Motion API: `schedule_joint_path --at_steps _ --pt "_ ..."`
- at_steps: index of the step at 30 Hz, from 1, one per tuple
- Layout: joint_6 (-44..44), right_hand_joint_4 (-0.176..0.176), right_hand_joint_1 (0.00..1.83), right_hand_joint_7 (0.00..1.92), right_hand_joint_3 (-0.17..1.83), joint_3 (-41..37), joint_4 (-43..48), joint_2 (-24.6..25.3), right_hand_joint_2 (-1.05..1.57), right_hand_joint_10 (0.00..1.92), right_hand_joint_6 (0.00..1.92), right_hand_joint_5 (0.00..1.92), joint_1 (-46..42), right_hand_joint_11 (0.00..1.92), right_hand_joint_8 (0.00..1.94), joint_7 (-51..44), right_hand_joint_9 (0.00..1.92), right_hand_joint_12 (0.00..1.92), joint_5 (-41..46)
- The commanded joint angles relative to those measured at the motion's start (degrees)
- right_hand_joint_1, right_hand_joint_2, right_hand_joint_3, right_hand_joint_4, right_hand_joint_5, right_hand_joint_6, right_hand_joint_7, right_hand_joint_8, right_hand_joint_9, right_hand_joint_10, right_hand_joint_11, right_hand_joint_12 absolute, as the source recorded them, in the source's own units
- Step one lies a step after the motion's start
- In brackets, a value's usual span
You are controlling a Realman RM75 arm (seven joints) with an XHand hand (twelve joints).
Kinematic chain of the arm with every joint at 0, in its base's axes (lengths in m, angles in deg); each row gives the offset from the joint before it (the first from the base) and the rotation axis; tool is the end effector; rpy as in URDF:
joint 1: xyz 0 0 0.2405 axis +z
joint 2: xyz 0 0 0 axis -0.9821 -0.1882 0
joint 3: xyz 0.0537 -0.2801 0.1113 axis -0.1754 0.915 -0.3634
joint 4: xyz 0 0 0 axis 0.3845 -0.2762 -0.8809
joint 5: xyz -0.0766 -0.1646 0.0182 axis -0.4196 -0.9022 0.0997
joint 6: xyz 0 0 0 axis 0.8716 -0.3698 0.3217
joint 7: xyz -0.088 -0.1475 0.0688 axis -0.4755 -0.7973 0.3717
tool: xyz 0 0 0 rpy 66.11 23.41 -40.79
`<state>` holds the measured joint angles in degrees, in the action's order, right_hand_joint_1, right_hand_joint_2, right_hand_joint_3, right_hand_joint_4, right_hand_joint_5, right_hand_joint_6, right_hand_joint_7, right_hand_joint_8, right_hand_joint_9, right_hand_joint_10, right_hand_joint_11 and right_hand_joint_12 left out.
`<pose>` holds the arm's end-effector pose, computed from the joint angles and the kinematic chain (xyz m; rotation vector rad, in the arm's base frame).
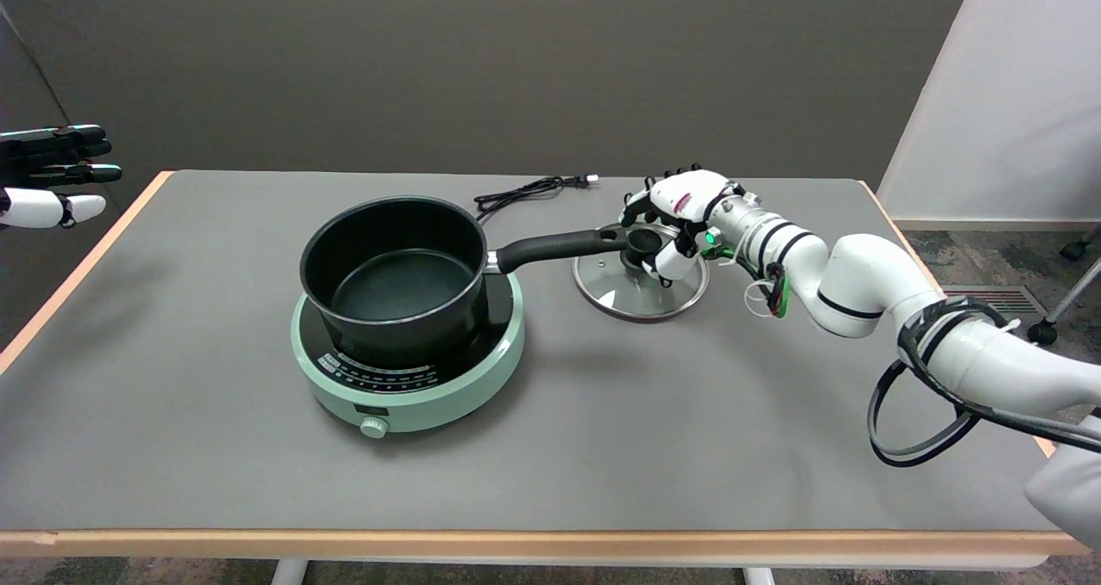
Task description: Pick up the pot lid.
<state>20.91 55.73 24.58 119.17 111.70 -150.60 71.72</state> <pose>-0.2758 -0.4849 0.4046 1.6231 -0.1072 -0.2335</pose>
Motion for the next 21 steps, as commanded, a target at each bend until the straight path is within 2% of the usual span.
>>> schedule_joint_path --at_steps 1,21 --pt "-0.10 0.176 0.95 0.68 0.97 0.23 2.95 -1.07 0.56 0.65 0.29 0.57 -0.87 0.43 0.25 0.00 0.70 0.71 0.09" --pt "-0.10 0.176 0.94 0.73 0.90 0.87 -0.42 0.05 0.60 0.66 0.38 0.63 -0.07 0.44 0.30 0.00 0.73 0.70 0.09"
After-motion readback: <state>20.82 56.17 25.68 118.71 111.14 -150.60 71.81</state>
